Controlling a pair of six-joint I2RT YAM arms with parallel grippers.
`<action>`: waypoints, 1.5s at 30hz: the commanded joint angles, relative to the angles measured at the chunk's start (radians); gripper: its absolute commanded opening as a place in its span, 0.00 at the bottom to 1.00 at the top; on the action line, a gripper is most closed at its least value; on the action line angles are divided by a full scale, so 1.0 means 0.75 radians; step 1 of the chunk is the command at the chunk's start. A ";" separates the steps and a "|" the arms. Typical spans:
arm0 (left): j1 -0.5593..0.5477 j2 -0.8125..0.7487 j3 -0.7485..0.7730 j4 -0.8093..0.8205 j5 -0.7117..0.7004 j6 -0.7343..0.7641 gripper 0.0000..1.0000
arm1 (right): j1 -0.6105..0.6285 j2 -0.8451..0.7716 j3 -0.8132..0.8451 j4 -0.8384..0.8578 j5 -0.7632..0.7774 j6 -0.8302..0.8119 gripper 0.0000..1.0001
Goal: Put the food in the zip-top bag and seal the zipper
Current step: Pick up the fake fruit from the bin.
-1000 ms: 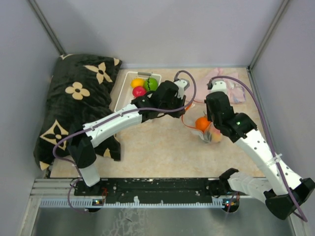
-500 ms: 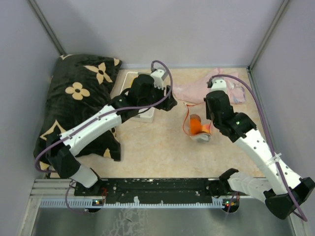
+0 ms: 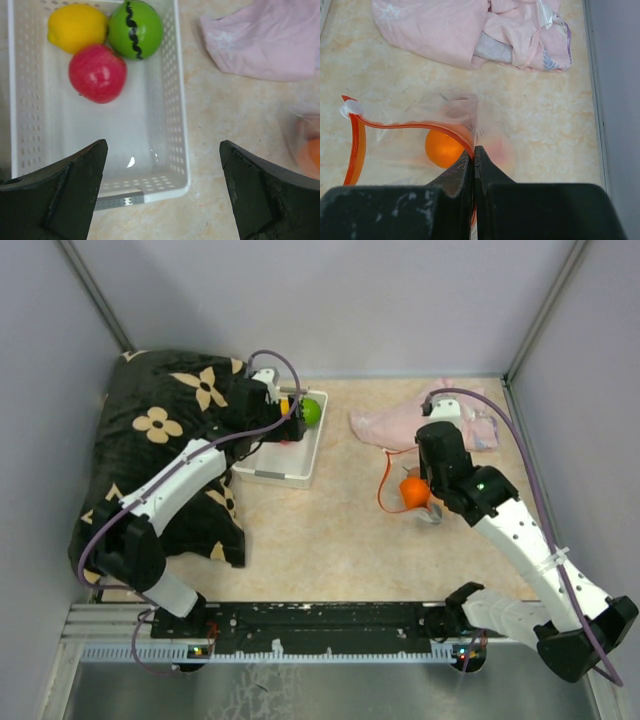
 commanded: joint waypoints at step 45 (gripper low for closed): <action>0.270 0.832 0.492 0.010 0.439 0.770 0.80 | -0.012 0.097 -0.030 0.093 -0.015 -0.007 0.00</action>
